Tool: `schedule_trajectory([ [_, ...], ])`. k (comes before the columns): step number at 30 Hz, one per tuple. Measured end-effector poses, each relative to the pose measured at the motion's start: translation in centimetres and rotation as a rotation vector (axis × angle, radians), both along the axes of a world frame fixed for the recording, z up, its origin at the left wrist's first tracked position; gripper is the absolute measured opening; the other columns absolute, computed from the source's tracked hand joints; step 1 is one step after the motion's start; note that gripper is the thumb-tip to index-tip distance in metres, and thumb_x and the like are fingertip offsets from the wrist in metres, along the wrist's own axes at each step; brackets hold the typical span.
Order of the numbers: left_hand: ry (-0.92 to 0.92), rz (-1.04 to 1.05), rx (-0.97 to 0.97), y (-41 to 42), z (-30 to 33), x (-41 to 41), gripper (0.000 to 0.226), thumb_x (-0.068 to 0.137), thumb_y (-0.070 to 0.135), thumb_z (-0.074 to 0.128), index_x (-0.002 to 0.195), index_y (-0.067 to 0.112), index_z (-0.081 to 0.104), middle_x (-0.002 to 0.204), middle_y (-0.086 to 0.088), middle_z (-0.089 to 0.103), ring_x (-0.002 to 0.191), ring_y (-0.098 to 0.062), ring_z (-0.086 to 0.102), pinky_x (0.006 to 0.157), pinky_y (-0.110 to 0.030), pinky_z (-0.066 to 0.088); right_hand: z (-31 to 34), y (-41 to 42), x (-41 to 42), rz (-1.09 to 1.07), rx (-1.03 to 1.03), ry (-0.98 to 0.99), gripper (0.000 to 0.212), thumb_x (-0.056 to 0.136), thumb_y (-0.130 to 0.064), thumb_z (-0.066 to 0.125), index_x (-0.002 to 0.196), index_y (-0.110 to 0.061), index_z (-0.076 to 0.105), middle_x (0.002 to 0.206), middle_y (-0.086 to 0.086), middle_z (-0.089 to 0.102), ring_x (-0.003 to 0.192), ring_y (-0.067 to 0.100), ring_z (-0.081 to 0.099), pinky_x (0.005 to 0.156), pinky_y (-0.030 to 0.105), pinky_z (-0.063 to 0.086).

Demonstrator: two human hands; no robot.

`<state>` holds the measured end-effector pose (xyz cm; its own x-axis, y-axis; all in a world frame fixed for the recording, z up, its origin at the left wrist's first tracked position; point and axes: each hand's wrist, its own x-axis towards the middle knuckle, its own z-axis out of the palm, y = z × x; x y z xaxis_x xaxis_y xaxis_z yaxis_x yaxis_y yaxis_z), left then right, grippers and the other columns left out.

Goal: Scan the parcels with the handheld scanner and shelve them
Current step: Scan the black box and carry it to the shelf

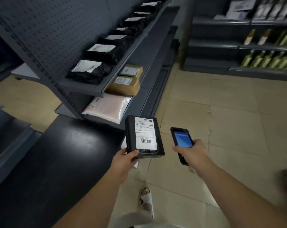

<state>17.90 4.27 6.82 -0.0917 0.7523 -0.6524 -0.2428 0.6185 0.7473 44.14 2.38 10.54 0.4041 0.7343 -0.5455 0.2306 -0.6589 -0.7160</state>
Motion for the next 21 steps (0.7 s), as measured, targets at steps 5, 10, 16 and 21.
schedule_trajectory([
  [5,-0.003,-0.124,-0.015,8.4,-0.9,4.3,0.021,0.096,0.003,0.073,0.118,0.004,0.071,0.111,-0.01,0.08,0.097,-0.017,0.078,0.076,-0.021,0.061,-0.1,5.7,3.6,-0.108,-0.027,-0.03,0.07,0.062,-0.046,0.09,0.114,-0.02,0.051,0.099,0.006,0.067,0.085,0.027,0.071,0.077,0.047,0.064],
  [10,-0.036,-0.225,-0.062,17.3,-0.4,7.7,0.023,0.096,0.005,0.074,0.118,0.002,0.069,0.114,-0.013,0.076,0.104,-0.02,0.074,0.082,-0.024,0.063,0.8,11.6,6.5,-0.209,-0.033,-0.068,0.073,0.058,-0.049,0.089,0.113,-0.019,0.052,0.096,0.007,0.069,0.083,0.027,0.073,0.08,0.051,0.064],
  [16,-0.025,-0.347,-0.09,26.2,-0.7,12.2,0.032,0.093,0.006,0.077,0.122,0.001,0.066,0.118,-0.015,0.076,0.111,-0.025,0.073,0.096,-0.032,0.06,0.9,17.0,10.0,-0.313,-0.04,-0.069,0.077,0.064,-0.047,0.09,0.123,-0.017,0.052,0.095,0.005,0.068,0.083,0.025,0.072,0.079,0.047,0.064],
  [21,0.0,-0.389,-0.116,32.1,-1.3,17.8,0.036,0.09,0.007,0.08,0.122,0.002,0.066,0.117,-0.015,0.075,0.108,-0.025,0.074,0.078,-0.025,0.063,0.2,22.0,15.1,-0.367,-0.043,-0.056,0.076,0.063,-0.047,0.09,0.121,-0.017,0.052,0.094,0.006,0.069,0.082,0.026,0.073,0.077,0.05,0.064],
])
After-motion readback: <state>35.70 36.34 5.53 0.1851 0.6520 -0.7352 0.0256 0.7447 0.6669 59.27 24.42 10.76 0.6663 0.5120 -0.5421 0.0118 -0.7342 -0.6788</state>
